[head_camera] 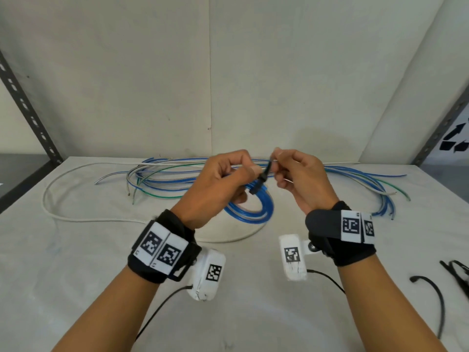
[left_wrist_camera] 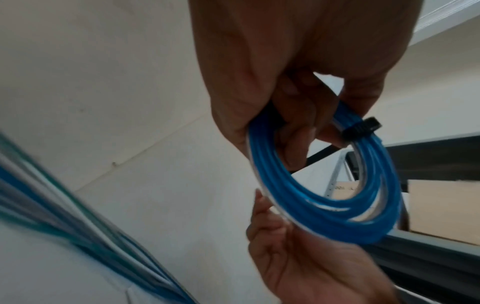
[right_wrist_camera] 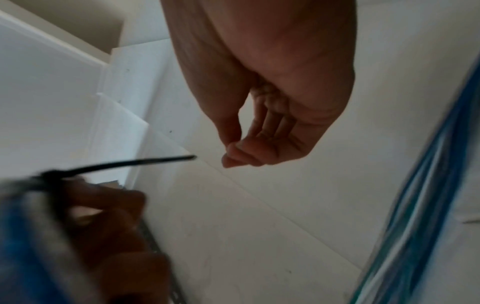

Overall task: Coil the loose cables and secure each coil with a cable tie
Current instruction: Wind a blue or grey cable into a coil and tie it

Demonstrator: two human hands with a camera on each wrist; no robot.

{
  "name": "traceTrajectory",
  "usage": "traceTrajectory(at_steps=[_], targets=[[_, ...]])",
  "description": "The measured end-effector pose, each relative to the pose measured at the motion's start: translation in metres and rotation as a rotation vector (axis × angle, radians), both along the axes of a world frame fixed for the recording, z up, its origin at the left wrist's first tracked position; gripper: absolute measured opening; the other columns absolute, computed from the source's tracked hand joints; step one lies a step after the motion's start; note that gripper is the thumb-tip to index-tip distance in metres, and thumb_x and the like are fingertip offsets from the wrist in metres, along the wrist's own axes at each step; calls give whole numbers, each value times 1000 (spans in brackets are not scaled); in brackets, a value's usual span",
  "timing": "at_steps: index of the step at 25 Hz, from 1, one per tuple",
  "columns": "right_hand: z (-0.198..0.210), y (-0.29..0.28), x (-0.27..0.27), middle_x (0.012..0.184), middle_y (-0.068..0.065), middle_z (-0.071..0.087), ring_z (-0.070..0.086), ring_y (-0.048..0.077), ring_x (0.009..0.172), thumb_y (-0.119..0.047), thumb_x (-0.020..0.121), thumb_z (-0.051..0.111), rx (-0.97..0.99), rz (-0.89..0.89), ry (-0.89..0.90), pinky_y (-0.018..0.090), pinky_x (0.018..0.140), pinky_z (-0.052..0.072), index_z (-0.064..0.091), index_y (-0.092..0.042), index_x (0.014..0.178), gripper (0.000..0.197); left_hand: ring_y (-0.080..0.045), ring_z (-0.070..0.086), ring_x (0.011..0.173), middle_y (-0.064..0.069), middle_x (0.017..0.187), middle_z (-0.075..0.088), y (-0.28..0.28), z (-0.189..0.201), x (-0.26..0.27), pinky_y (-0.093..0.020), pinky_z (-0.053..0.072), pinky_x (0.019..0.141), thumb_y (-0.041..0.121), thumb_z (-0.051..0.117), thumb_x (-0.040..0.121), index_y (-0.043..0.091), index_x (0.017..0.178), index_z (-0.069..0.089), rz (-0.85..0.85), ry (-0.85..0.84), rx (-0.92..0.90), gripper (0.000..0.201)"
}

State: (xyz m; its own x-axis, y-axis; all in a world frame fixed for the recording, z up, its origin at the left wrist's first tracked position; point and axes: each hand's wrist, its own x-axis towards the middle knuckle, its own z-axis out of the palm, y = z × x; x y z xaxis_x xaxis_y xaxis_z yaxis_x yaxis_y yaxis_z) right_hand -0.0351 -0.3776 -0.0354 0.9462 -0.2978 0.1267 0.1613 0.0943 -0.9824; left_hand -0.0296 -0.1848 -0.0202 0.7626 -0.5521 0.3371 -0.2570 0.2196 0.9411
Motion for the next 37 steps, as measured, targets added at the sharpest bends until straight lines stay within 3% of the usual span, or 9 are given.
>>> traceTrajectory(at_steps=[4, 8, 12, 16, 20, 23, 28, 33, 37], targets=[[22, 30, -14, 78, 7, 70, 54, 14, 57, -54, 89, 58, -29, 250, 46, 21, 50, 42, 71, -7, 111, 53, -29, 14, 57, 0, 55, 43, 16, -2, 15, -29, 27, 49, 21, 62, 89, 20, 63, 55, 95, 57, -41, 28], [18, 46, -19, 76, 1, 68, 49, 9, 56, -48, 93, 60, 5, 303, 110, 19, 51, 39, 72, -5, 109, 47, -33, 18, 58, -1, 58, 51, 16, -3, 16, -27, 32, 49, 24, 62, 90, 21, 64, 57, 107, 23, -46, 27], [18, 43, -18, 69, -1, 58, 42, 9, 56, -25, 99, 61, -25, 209, -41, 19, 52, 35, 70, -10, 90, 19, -25, 18, 54, -13, 58, 32, 12, -6, 13, -29, 30, 50, 32, 67, 86, 23, 61, 54, 103, 18, -10, 30], [18, 44, -20, 68, 1, 55, 45, 13, 62, -23, 98, 62, -92, 162, -50, 20, 55, 39, 66, -13, 84, 18, -11, 25, 45, 10, 50, 41, 5, -6, 7, -23, 33, 49, 34, 70, 90, 26, 54, 48, 123, 30, 12, 43], [23, 43, -21, 64, 0, 55, 44, 10, 56, -22, 98, 62, -88, 147, -65, 18, 53, 39, 69, -12, 84, 19, -10, 26, 44, 10, 49, 46, 4, -5, 6, -25, 30, 50, 22, 63, 94, 17, 59, 44, 140, 65, 20, 40], [25, 40, -22, 64, 0, 56, 45, 9, 54, -20, 98, 62, -72, 139, -78, 17, 51, 39, 70, -10, 85, 18, -11, 25, 45, 10, 48, 46, 1, -6, 6, -29, 27, 52, 13, 61, 97, 21, 56, 46, 133, 88, 35, 44], [22, 40, -21, 64, 1, 62, 53, 10, 53, -17, 100, 59, 18, 105, -84, 19, 48, 39, 64, -3, 92, 16, -10, 21, 43, 6, 51, 32, 6, -8, 10, -26, 27, 48, 24, 63, 94, 18, 65, 50, 125, 114, 13, 33], [21, 42, -22, 66, 2, 66, 53, 11, 55, -16, 101, 56, -91, 159, -100, 19, 49, 40, 61, -5, 91, 16, -14, 21, 48, 0, 58, 40, 7, -9, 11, -27, 26, 47, 39, 65, 85, 9, 77, 58, 119, 104, 21, 32], [21, 39, -21, 64, -1, 64, 49, 10, 55, -18, 102, 56, -154, 139, -113, 18, 50, 38, 63, -7, 91, 17, -16, 22, 49, -6, 61, 40, 4, -10, 11, -27, 29, 48, 36, 70, 85, 15, 71, 61, 145, 82, 31, 27]])
